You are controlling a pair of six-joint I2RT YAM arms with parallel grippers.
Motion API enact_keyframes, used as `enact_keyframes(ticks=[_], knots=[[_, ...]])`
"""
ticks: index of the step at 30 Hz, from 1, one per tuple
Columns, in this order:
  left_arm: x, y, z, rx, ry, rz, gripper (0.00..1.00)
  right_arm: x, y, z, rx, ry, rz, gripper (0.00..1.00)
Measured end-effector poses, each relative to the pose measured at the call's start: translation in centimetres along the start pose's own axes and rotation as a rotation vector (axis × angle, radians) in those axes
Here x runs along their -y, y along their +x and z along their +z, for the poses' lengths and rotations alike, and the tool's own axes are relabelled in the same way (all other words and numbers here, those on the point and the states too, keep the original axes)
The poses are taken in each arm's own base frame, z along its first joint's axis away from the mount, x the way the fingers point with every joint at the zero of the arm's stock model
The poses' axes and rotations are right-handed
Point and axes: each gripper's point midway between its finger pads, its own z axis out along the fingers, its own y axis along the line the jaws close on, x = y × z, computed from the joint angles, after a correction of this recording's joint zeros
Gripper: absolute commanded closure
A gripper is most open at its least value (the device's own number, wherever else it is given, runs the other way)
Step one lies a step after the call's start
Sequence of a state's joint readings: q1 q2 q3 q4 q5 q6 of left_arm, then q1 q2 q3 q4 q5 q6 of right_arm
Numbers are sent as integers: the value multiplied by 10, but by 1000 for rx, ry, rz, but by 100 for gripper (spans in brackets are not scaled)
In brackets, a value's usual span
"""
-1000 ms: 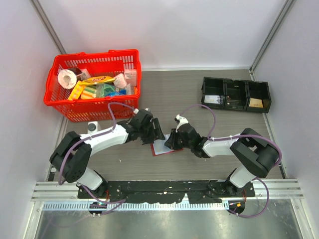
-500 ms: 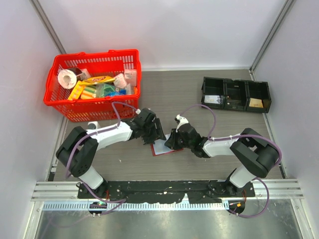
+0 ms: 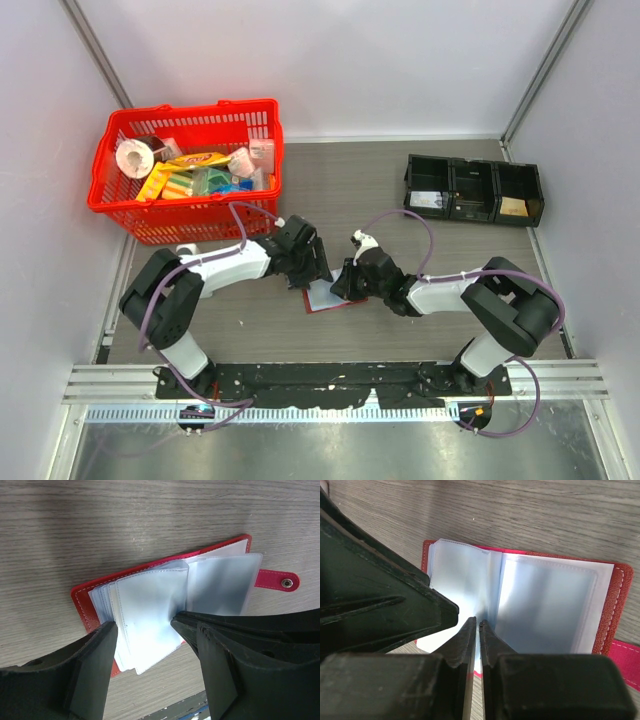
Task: Take the credit cards out of the card holder
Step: Remove the credit card from the card holder.
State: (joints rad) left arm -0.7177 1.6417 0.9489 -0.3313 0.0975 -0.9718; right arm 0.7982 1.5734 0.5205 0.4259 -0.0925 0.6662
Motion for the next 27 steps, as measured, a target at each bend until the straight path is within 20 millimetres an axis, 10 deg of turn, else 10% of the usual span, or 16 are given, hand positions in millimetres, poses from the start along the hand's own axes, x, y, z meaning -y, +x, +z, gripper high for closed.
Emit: enact_keyframes(ticks=[27], knots=[[33,-4,-4,-13,168,29,58,-4,2,0,-16,-39,8,81]])
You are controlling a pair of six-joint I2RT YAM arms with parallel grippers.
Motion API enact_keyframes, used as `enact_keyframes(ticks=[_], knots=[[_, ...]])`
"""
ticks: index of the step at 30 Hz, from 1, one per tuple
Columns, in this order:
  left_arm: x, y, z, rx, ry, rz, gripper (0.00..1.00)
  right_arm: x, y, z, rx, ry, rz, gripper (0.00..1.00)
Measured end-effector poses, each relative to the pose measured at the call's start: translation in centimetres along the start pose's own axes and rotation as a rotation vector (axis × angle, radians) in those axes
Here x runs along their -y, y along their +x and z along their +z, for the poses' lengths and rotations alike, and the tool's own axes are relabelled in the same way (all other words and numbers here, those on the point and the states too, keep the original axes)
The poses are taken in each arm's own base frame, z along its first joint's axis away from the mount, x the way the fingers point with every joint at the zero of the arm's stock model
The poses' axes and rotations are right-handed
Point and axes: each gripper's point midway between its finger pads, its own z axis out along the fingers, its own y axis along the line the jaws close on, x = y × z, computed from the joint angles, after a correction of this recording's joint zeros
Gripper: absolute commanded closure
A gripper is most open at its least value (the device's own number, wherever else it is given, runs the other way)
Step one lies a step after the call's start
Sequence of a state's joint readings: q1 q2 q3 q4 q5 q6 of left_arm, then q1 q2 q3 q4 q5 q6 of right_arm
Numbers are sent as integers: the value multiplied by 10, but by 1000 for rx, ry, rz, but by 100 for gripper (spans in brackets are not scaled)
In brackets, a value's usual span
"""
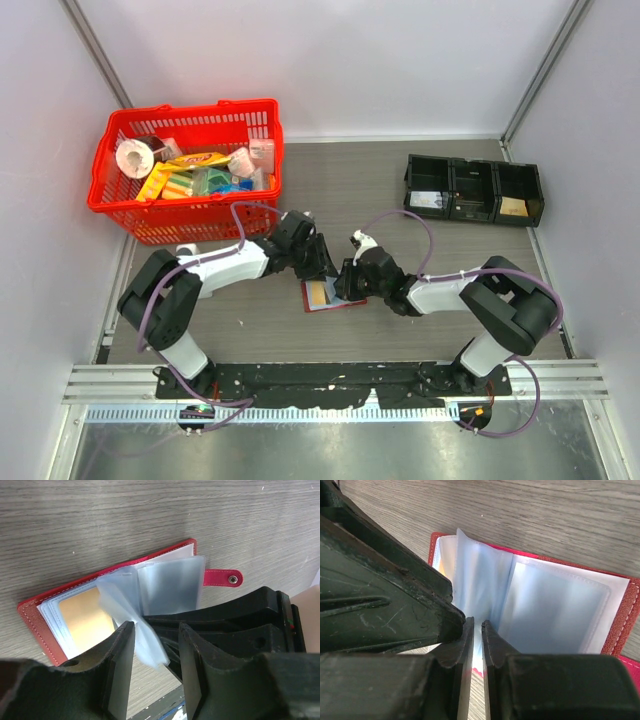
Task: Take the credit cards out of the card holder
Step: Remove the credit card from the card holder.
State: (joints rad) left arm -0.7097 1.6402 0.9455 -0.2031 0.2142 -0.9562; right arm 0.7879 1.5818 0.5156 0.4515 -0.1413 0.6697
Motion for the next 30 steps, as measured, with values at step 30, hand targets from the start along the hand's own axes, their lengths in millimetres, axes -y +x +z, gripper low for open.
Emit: enact_keyframes(ticks=[30], knots=[[-32,9,13,-56,-160,-11,89,-5,-37,-40,151,59,-47,62]])
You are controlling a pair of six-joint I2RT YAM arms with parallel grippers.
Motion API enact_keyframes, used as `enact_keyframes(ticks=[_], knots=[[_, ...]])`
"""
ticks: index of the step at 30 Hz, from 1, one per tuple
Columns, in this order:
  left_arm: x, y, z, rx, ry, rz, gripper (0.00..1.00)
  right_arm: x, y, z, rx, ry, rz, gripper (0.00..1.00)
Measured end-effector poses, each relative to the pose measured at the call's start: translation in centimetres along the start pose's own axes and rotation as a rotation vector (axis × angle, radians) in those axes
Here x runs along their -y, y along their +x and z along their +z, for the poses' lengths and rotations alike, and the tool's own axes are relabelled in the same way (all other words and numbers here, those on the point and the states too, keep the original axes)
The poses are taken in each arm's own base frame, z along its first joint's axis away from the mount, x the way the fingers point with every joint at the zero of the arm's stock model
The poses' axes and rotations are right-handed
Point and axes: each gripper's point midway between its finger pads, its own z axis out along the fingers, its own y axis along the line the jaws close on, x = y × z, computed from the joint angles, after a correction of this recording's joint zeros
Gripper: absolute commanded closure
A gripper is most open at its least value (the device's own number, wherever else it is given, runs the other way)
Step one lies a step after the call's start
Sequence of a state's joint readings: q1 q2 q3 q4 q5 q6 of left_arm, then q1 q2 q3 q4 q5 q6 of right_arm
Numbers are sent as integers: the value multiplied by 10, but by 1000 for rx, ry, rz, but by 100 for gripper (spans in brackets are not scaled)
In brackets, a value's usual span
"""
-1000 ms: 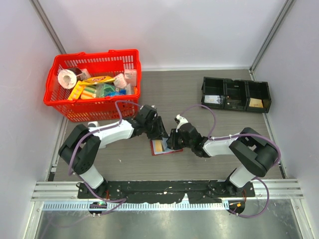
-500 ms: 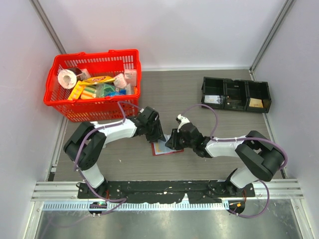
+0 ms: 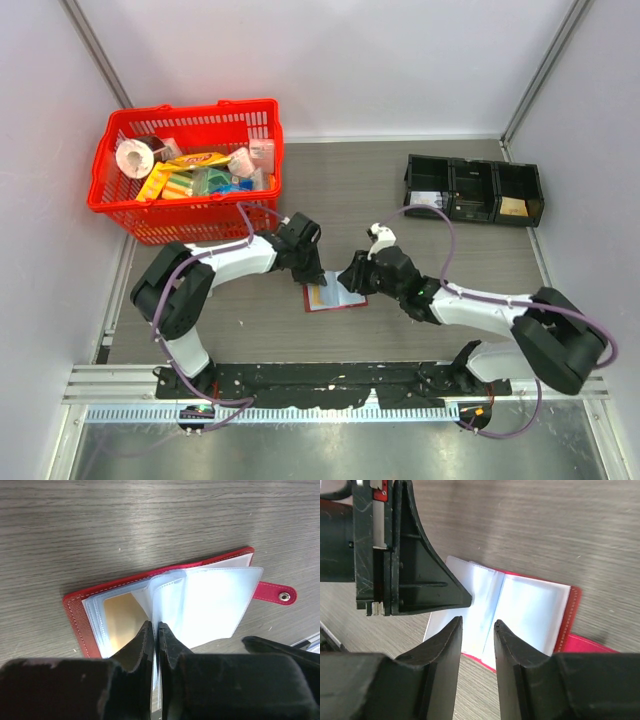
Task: Take the credit cards out of the card holder
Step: Remove the credit card from the card holder.
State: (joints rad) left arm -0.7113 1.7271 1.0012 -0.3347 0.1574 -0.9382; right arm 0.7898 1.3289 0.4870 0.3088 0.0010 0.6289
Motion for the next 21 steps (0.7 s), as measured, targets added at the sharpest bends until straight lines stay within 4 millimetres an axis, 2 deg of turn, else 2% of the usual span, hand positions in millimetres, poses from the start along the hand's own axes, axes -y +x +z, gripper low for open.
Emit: enact_keyframes(ticks=[4,10,16,21], knots=[[8,-4,-4,2,7,2,86,5,-17,-16,95,28,-12,62],[31,-9,-7,-8,33,21,75,17,-31,-35,179,86,-36,62],[51,-2,0,-43,54,58,65,25,-38,-49,222,126,-54,61],[67,4,10,-74,65,94,61,26,-46,-60,259,135,-63,61]])
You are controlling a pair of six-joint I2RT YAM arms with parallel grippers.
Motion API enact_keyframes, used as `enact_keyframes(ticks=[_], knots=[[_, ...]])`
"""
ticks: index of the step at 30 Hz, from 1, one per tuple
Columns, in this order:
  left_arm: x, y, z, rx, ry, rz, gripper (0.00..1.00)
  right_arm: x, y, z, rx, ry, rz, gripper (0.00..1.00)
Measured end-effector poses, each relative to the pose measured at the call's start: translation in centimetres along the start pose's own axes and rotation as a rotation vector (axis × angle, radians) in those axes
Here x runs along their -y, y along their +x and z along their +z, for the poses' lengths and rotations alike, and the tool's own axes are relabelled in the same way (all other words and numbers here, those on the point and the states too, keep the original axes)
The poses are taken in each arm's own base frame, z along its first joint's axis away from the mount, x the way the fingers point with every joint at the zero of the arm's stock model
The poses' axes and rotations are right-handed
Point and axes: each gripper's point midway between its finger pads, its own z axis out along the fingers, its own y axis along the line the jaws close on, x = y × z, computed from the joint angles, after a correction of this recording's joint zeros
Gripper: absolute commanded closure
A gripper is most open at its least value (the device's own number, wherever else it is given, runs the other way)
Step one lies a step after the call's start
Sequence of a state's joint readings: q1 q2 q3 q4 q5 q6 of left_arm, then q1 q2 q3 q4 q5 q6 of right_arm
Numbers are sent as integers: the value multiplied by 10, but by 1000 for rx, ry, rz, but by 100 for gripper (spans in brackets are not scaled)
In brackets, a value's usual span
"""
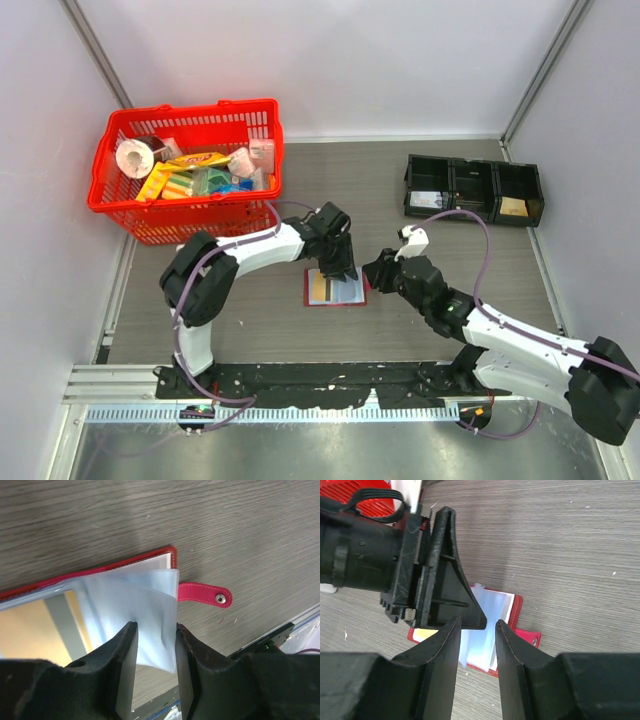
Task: Take the credit cards out of the card holder
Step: Remove the credit card from the card holder.
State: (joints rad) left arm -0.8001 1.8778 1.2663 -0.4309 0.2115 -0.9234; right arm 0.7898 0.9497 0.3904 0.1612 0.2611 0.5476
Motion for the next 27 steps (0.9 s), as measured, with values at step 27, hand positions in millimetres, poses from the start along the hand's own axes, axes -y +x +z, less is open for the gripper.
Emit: enact_keyframes(ticks=[27], knots=[[-21,-58,-83,312,23,35,48,-27,55,15,-230,-159,-3,61]])
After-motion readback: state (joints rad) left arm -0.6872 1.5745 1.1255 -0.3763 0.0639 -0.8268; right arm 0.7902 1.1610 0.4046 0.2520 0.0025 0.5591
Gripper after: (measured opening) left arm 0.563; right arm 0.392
